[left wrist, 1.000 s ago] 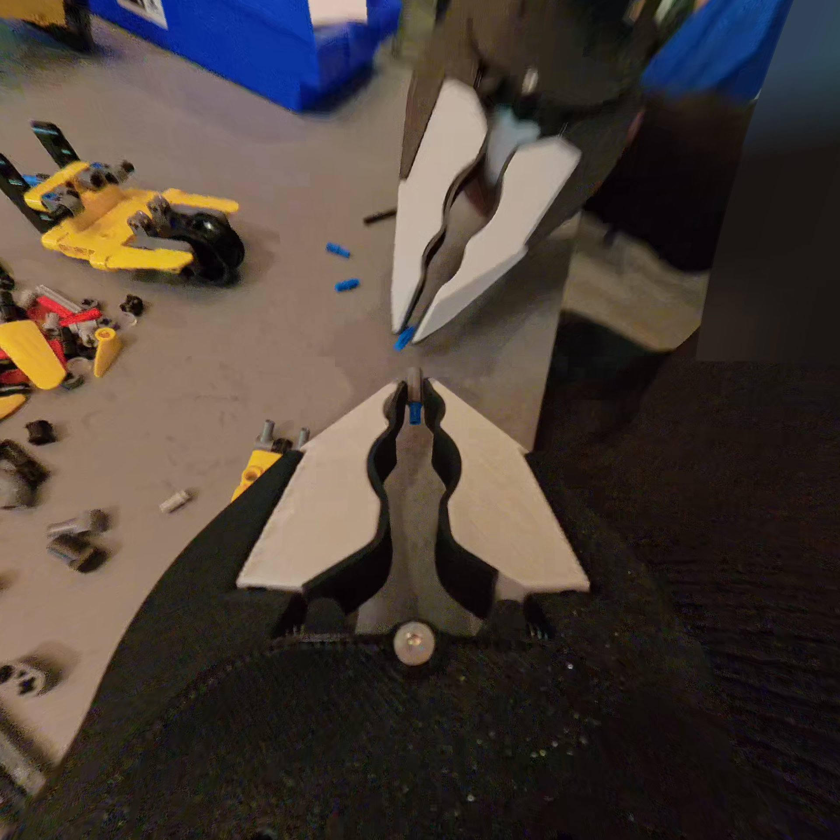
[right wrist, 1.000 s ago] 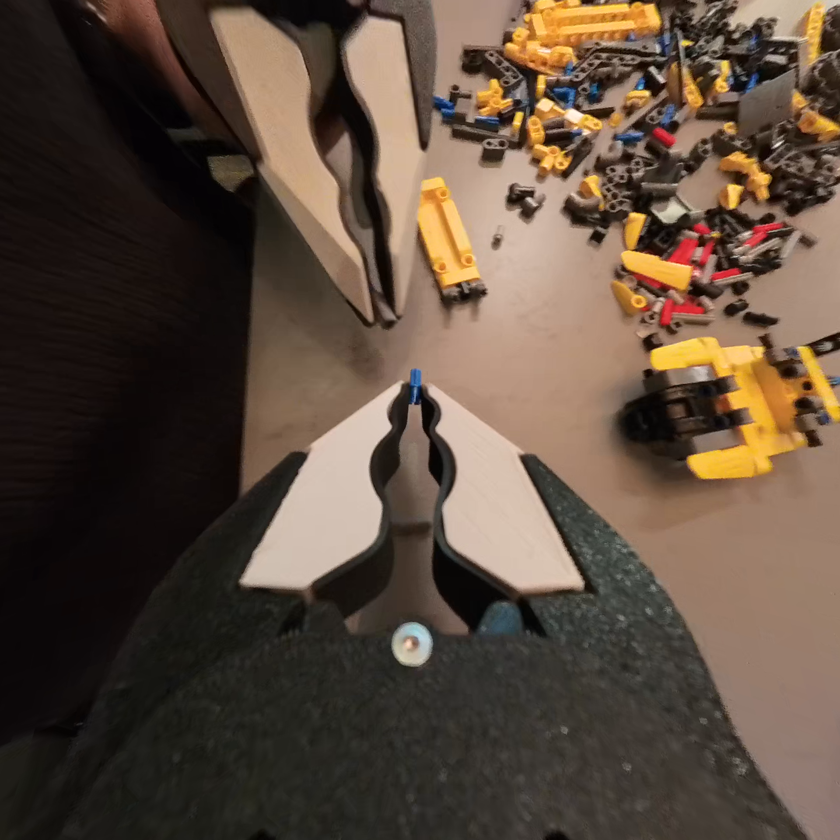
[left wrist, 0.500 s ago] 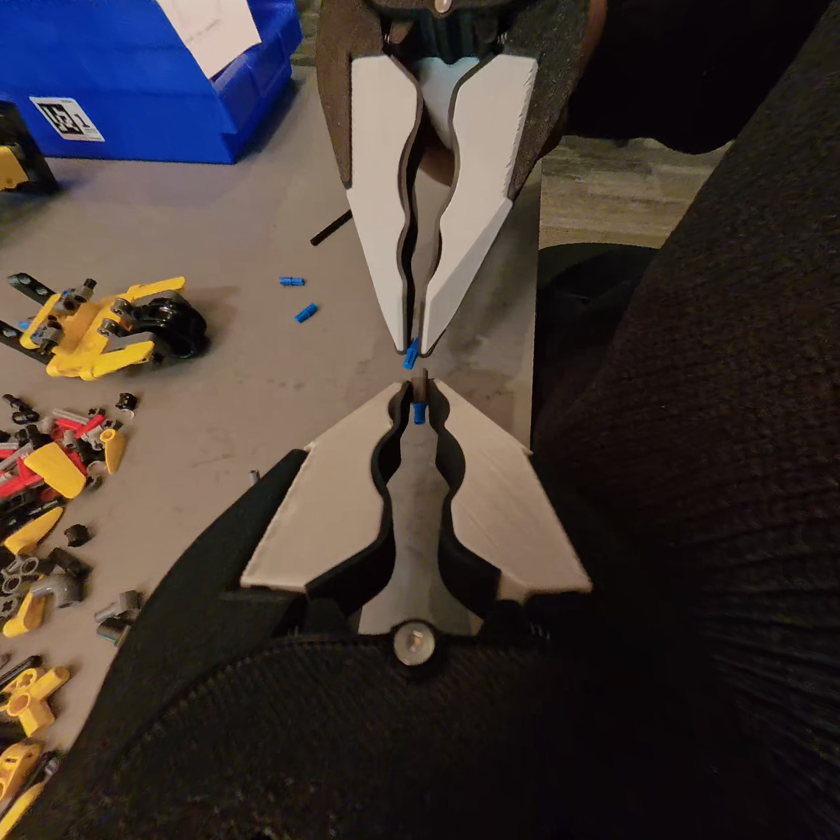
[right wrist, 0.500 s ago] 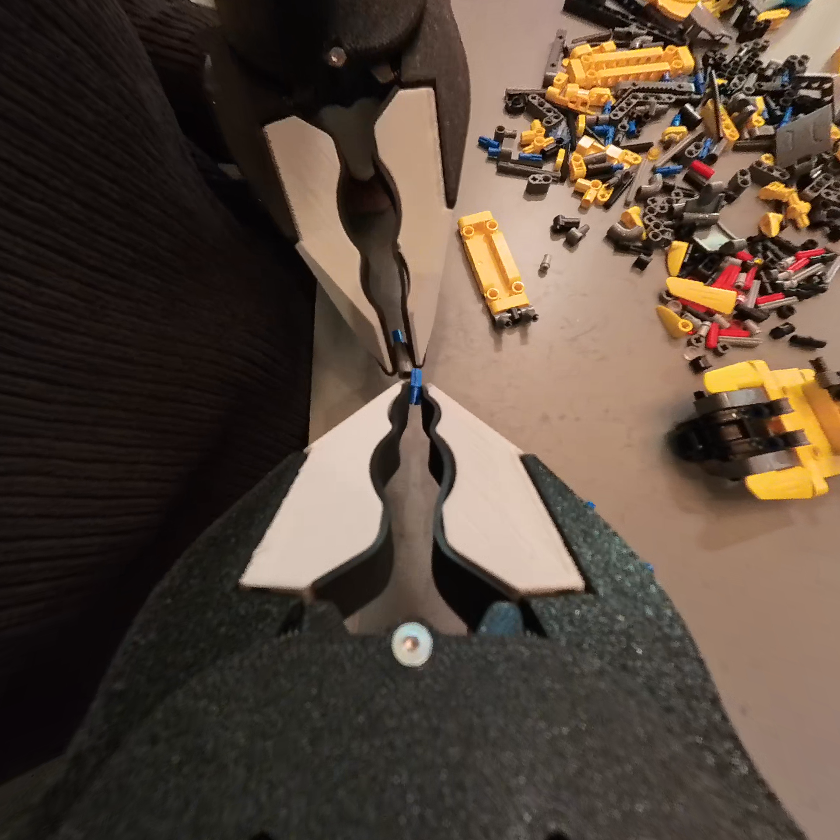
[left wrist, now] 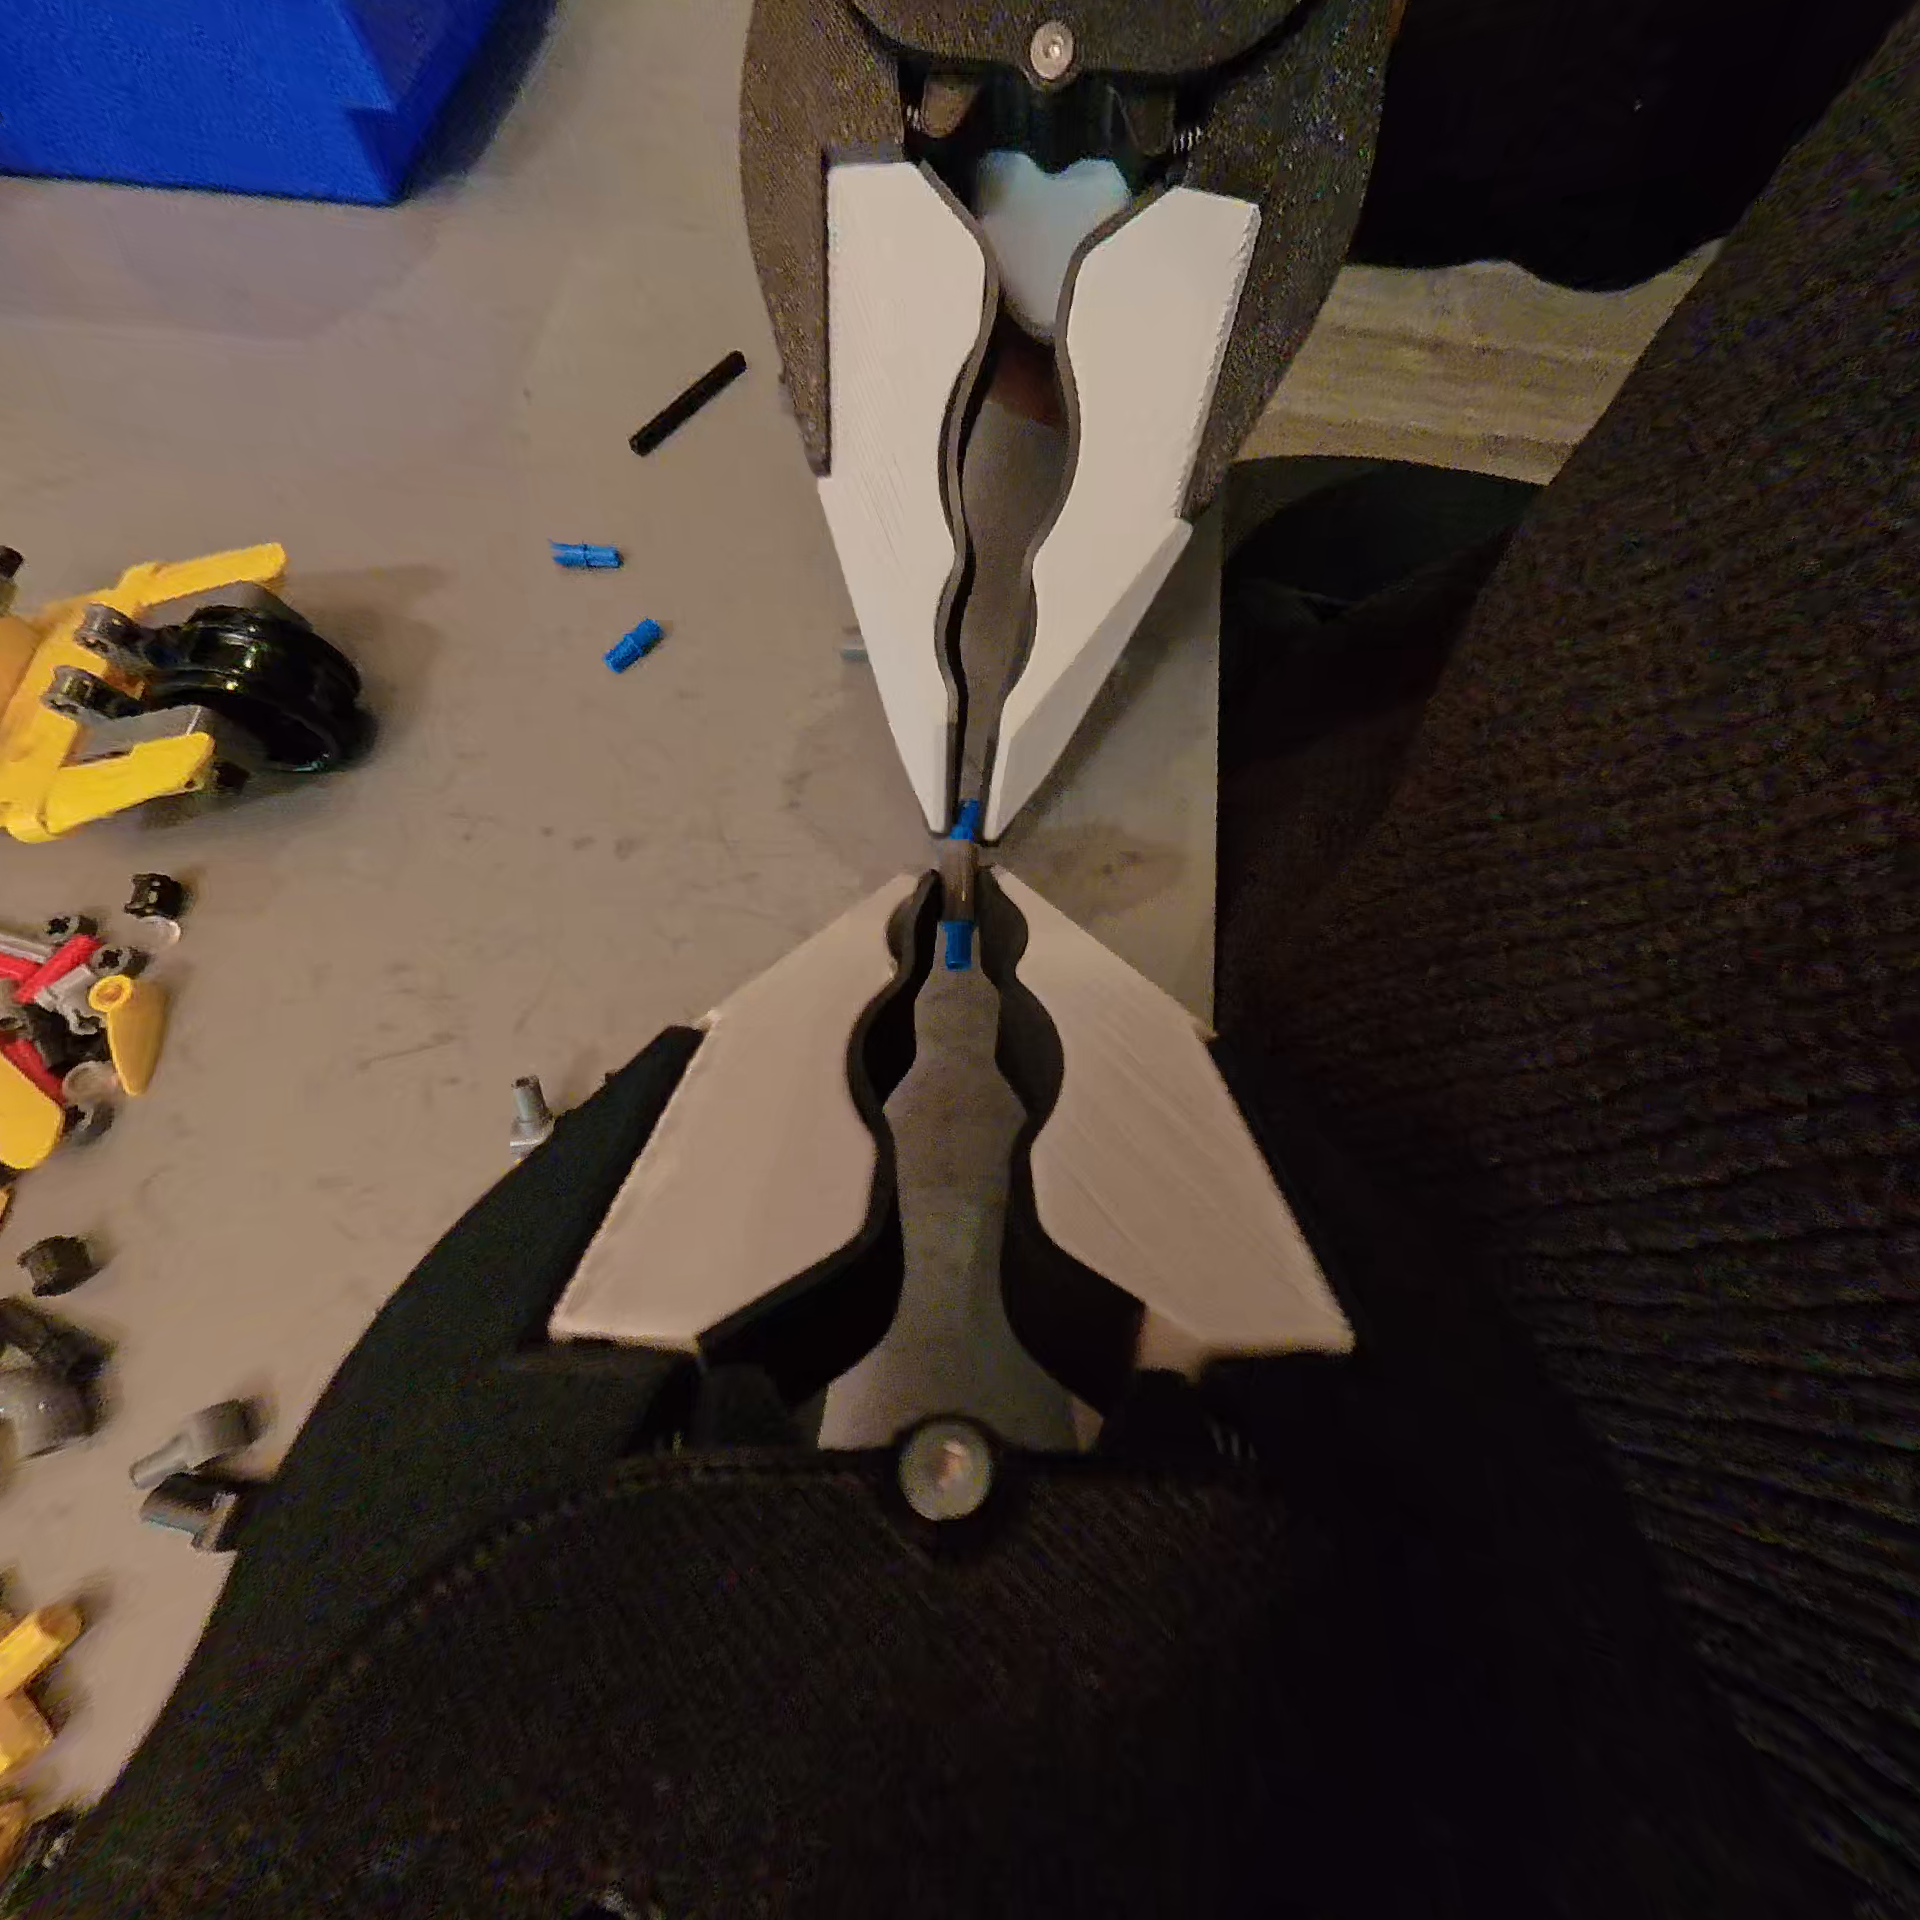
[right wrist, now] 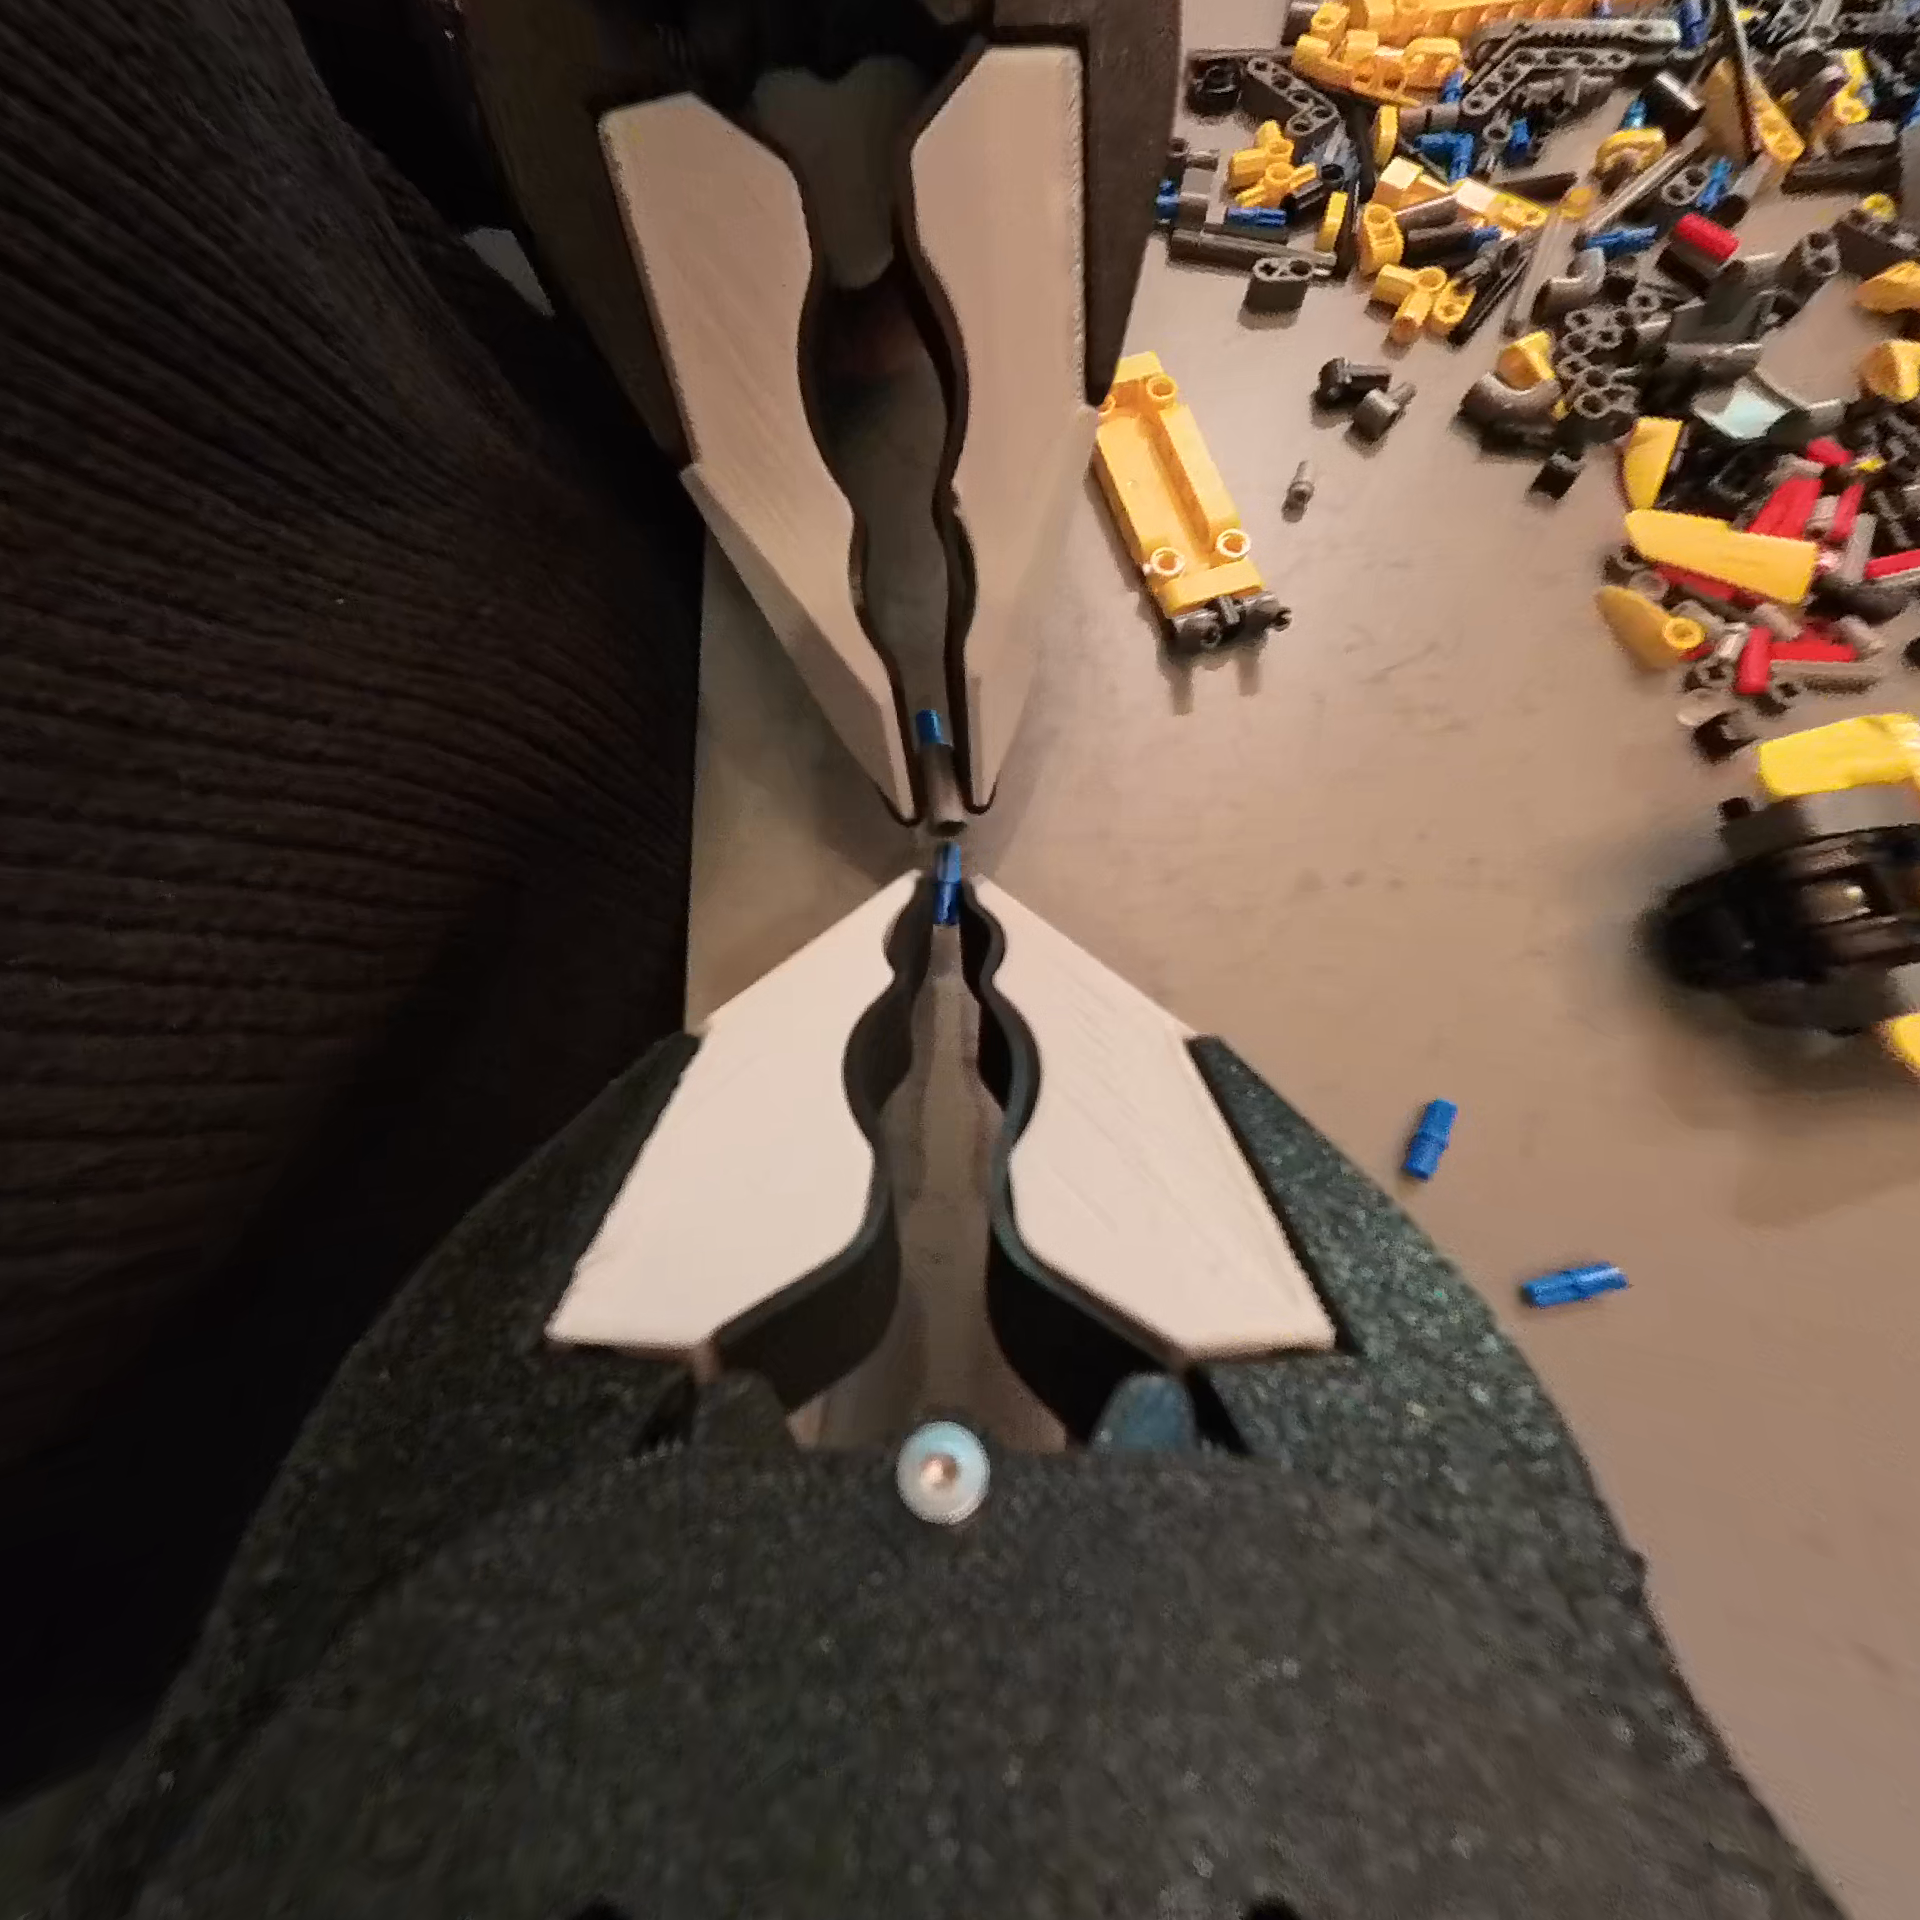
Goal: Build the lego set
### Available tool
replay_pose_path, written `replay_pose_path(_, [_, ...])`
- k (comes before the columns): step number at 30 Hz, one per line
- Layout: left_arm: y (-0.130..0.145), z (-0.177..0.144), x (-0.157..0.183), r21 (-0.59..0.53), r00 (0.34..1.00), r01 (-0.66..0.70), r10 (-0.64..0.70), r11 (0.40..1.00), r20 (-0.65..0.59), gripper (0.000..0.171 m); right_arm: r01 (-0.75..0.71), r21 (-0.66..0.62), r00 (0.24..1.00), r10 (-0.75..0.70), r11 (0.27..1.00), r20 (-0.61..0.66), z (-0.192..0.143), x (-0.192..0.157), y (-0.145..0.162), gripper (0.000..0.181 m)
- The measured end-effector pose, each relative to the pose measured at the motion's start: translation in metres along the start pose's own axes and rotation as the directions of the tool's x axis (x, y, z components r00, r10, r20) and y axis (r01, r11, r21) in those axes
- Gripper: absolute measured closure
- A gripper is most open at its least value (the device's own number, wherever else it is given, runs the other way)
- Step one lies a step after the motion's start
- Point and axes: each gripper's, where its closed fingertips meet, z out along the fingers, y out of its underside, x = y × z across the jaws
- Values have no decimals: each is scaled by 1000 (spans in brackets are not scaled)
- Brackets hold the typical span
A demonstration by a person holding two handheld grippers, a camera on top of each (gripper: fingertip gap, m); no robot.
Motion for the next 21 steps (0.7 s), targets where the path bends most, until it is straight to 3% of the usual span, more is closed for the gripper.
replay_pose_path(10, [9,7,8,-83,990,65,-75,994,-120,167,80,31,993,-77,996,-84,-1,-1,4,177])
replay_pose_path(21, [17,13,10,-150,977,107,-132,983,-168,167,154,-45,985,-157,987,-77,7,-4,14,177])
